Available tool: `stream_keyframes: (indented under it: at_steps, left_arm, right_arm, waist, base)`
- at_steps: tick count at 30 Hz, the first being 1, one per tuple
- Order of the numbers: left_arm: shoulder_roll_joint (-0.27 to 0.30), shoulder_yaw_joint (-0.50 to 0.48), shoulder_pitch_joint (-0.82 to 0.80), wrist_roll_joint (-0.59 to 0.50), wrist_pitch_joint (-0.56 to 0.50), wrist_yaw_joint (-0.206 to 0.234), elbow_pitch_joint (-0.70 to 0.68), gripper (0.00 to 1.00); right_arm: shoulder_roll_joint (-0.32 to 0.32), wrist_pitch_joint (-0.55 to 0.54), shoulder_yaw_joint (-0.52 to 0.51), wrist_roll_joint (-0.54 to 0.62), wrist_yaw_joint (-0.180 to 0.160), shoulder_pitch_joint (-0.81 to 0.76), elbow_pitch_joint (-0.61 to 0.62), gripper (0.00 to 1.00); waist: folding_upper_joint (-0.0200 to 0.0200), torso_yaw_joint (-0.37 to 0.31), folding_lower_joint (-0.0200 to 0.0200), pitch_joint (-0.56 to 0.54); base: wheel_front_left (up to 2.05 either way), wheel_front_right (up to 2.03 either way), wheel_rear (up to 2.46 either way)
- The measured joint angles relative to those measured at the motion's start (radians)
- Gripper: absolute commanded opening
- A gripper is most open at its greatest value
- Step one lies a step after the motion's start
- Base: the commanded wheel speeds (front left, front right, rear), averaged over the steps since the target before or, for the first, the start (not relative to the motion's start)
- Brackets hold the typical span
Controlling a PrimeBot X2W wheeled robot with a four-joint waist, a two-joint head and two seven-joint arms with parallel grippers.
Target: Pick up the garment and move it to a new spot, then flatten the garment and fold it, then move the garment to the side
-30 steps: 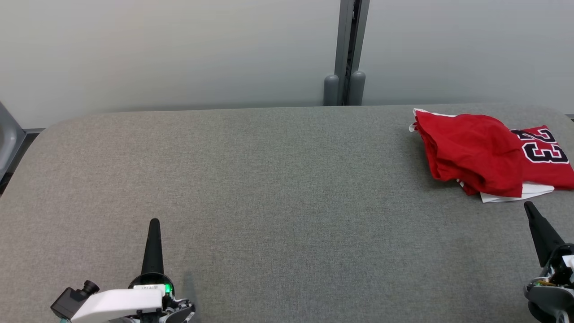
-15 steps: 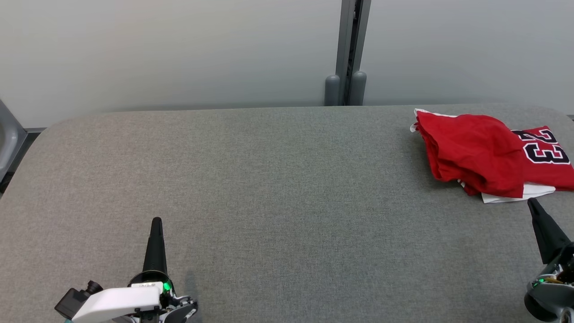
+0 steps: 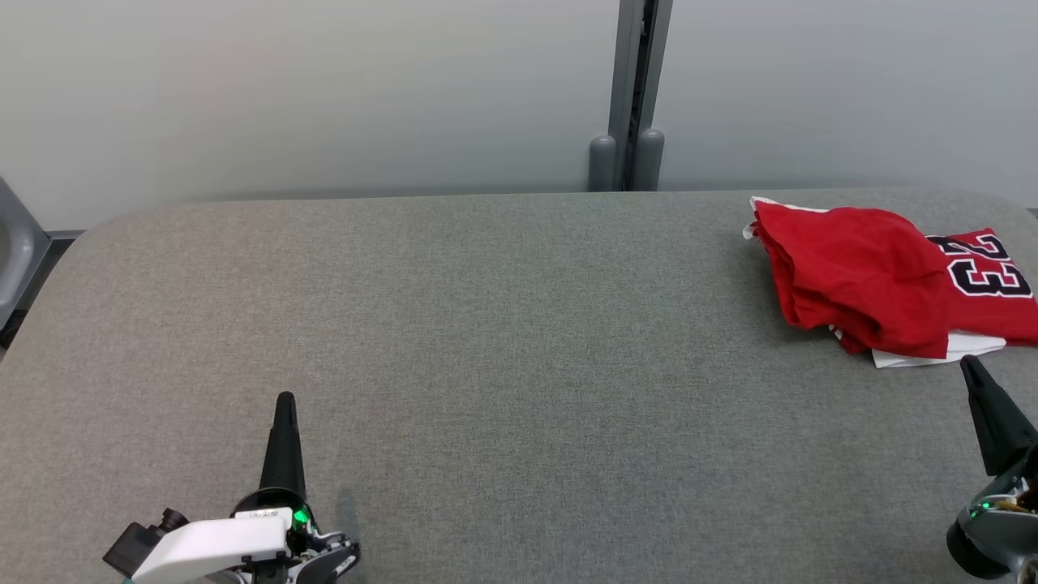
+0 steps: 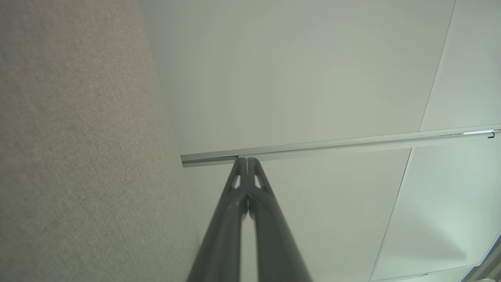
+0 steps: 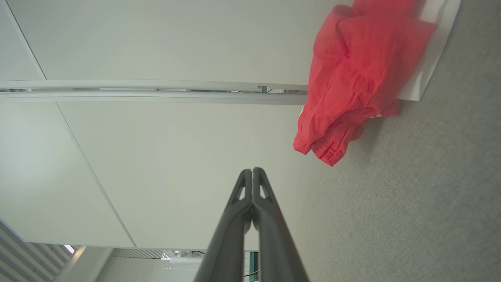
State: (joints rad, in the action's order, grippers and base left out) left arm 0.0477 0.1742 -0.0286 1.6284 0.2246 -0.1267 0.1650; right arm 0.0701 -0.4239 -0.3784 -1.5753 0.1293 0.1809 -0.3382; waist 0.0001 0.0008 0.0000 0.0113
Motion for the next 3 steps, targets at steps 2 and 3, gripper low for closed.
stream_keyframes:
  at_steps: [2,3]
  left_arm:
    - [0.0,0.0,0.0,0.0,0.0,0.0,0.0,0.0]
    - [0.0,0.0,0.0,0.0,0.0,0.0,0.0,0.0]
  right_arm:
    - [0.0,0.0,0.0,0.0,0.0,0.0,0.0,0.0]
    - [0.0,0.0,-0.001,0.0,0.0,0.0,0.0,0.0]
  waist:
    - [0.0,0.0,0.0,0.0]
    - [0.0,0.0,0.0,0.0]
  base:
    - [0.0,0.0,0.0]
    - [0.0,0.0,0.0]
